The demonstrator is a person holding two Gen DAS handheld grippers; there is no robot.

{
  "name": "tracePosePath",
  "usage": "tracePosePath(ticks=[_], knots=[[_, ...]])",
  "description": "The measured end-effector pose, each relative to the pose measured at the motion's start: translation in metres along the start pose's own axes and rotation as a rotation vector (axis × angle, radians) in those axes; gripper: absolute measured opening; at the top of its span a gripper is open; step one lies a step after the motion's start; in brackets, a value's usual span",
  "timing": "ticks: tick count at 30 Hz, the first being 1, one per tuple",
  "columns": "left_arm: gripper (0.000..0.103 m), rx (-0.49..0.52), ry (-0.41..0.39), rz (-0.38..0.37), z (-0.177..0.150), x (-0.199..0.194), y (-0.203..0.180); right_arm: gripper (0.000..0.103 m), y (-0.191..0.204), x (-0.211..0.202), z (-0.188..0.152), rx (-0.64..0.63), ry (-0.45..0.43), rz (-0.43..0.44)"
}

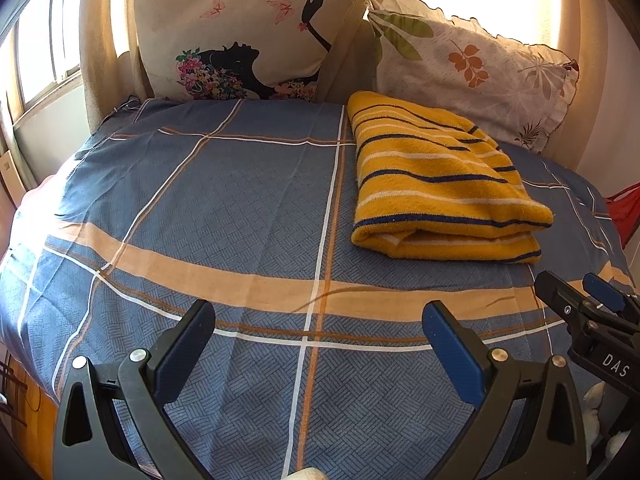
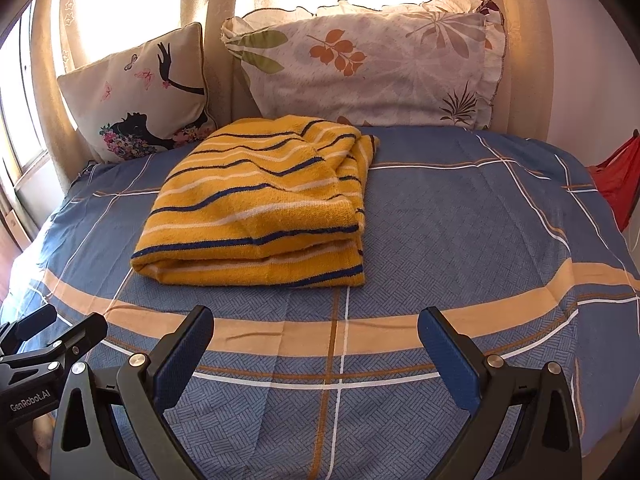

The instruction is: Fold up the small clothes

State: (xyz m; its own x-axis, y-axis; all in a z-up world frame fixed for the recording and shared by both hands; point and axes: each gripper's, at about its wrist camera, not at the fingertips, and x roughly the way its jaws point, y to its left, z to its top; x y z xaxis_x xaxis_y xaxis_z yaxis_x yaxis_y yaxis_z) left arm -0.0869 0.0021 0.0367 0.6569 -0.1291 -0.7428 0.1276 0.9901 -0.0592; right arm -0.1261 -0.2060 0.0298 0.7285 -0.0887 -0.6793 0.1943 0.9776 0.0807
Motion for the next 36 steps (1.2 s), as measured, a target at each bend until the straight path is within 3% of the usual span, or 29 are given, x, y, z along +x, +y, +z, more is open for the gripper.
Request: tracePosePath(ticks=[36], knots=[[0.103,-0.003,0.026,-0.007,-0.0048,0.0078,0.0002,0.103,0.0053,0.0023,-0.0033,-0.009,0.016,0.008]])
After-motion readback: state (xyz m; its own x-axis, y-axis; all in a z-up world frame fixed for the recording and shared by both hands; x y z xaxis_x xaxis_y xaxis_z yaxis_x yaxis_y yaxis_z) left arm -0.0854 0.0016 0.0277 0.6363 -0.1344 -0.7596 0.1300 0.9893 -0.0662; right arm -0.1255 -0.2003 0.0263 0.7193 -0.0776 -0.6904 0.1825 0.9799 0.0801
